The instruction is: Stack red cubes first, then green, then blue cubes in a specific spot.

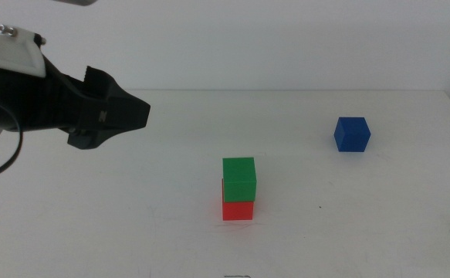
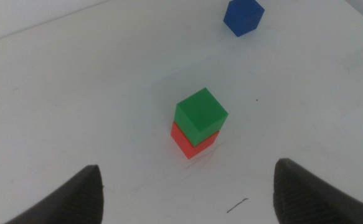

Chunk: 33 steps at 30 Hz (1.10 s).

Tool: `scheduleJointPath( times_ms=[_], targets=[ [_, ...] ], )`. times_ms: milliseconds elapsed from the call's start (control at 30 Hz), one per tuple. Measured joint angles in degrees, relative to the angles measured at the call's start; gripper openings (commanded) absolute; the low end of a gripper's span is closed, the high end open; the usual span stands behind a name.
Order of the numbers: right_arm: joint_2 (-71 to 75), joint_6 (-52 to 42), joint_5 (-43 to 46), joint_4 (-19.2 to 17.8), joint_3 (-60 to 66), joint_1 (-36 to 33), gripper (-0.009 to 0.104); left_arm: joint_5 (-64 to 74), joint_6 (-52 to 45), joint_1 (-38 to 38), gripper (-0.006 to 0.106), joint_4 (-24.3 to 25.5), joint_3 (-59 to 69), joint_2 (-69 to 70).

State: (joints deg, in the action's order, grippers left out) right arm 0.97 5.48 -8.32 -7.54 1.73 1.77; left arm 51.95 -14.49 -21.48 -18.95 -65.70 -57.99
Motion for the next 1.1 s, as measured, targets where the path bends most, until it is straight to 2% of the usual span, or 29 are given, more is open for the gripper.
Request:
scheduleJointPath(
  times_ms=[167, 433, 600, 833, 1100],
  targets=[
    [-2.18, 0.00, -5.21, 0.25, -4.06, 0.00, 0.091, 0.00, -0.04, 0.00, 0.094, 0.00, 0.00, 0.00],
    [-20.66, 0.00, -15.59, 3.25, -24.25, 0.00, 0.091, 0.00, -0.04, 0.00, 0.094, 0.00, 0.00, 0.00],
    [-33.97, 0.00, -26.50, 5.69, -38.78, -0.25, 0.091, 0.00, -0.04, 0.00, 0.094, 0.00, 0.00, 0.00],
    [-52.98, 0.00, -41.25, 5.91, -57.51, -4.79, 0.091, 0.00, -0.04, 0.00, 0.094, 0.00, 0.00, 0.00],
    [-70.91, 0.21, -47.56, 6.24, -69.15, -10.75, 0.091, 0.00, -0.04, 0.00, 0.094, 0.00, 0.00, 0.00]
  ],
)
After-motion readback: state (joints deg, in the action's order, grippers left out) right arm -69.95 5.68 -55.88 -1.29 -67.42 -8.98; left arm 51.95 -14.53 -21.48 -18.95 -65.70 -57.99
